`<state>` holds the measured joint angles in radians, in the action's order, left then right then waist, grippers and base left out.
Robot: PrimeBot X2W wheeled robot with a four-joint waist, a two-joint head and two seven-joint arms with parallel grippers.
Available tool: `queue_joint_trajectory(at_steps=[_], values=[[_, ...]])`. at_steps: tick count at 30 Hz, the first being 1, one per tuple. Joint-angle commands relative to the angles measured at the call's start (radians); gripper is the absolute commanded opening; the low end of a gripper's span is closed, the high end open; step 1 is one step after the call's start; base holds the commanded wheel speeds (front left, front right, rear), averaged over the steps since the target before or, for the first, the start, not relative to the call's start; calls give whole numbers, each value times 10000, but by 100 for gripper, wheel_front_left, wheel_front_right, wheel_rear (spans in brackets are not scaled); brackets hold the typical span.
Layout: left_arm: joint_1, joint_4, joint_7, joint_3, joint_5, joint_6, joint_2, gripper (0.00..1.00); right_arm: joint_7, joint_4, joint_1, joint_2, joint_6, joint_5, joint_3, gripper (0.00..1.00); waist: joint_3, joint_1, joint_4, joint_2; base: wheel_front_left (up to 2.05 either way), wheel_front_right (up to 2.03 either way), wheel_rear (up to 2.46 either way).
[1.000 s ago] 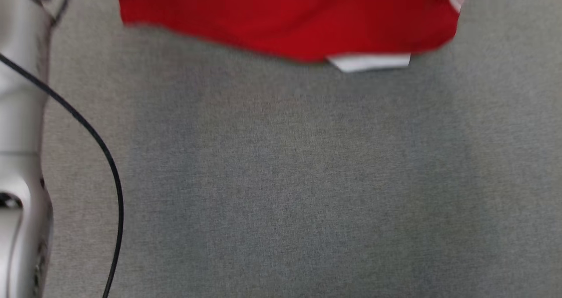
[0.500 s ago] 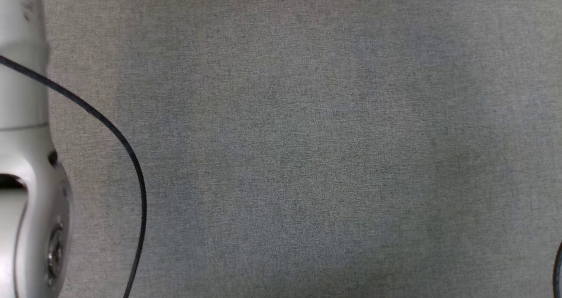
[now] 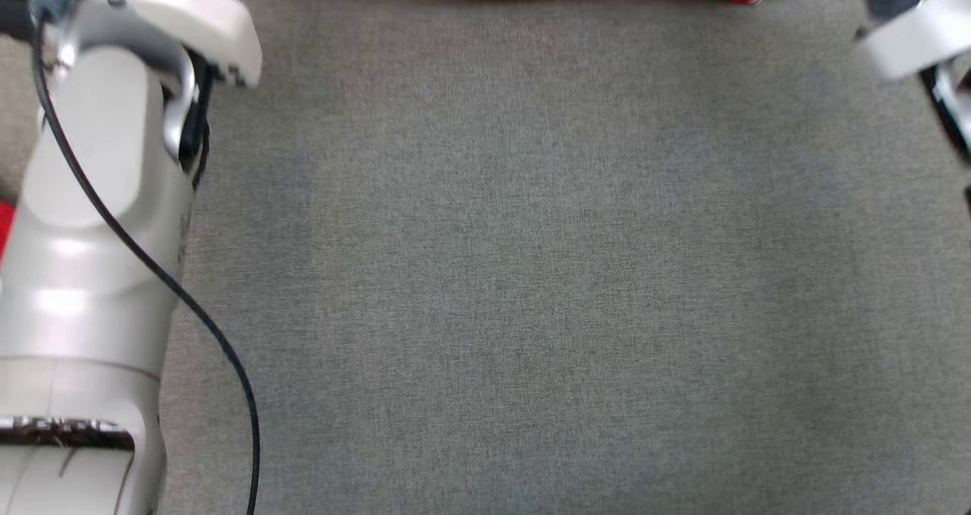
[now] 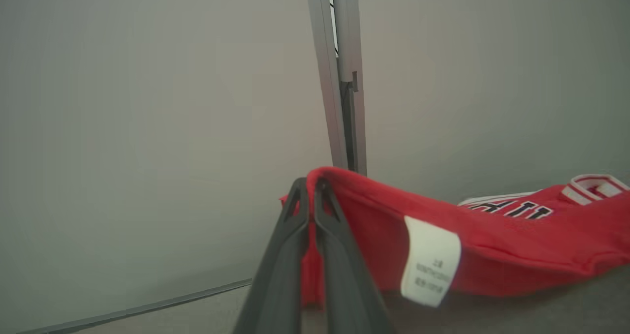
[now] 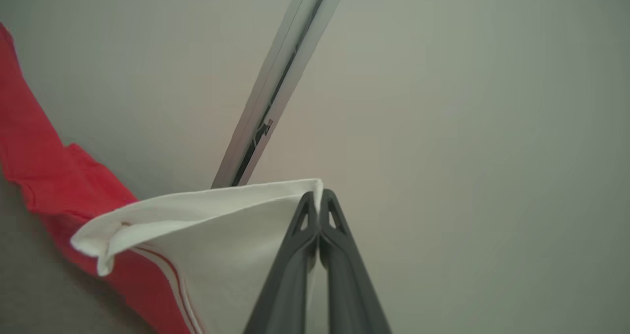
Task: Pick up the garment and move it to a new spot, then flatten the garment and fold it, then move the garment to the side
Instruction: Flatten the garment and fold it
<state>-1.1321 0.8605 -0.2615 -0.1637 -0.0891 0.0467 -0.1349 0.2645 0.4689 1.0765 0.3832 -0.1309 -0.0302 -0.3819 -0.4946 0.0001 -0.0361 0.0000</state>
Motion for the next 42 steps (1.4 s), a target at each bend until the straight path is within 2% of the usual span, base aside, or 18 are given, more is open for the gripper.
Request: queue_joint_trajectory(at_steps=[1,9,18,26,31,33,39,42], values=[[277,79,-20,-59,102,37,-69,0,22,46,-339,142,1,-256,-93,0,404,-1,37,0,0,0,0],[1935,1832,-21,-843,600,301,-129,0,24,907,-2455,422,1,-2596,-1130,0,1915,-1,91,0,0,0,0],[3458,3266,-22,-1801,1105,470,-26,0,24,2289,-3943,764,1,-4805,-3198,0,3460,-1,287,0,0,0,0],[4419,3802,-22,-2645,1574,543,153,0,-317,3368,-4699,1040,1,-7174,-5153,0,4374,-1,514,0,0,0,0],[4966,4003,-22,-3247,1943,547,13,0,-1504,3128,-5013,1407,1,-9114,-6255,0,4764,-1,529,0,0,0,0],[5060,4018,-22,-3282,1931,558,-3,0,-1754,2919,-5056,1461,0,-9511,-6392,0,4840,-1,516,0,0,0,0],[5418,3920,-22,-3566,2018,547,-160,0,-2957,1470,-4875,2366,1,-11132,-7303,0,4991,-1,432,0,0,0,0],[5542,3774,-22,-3768,2132,567,-343,0,-4059,1034,-4976,2932,1,-12210,-7493,0,5050,-1,404,0,0,0,0]])
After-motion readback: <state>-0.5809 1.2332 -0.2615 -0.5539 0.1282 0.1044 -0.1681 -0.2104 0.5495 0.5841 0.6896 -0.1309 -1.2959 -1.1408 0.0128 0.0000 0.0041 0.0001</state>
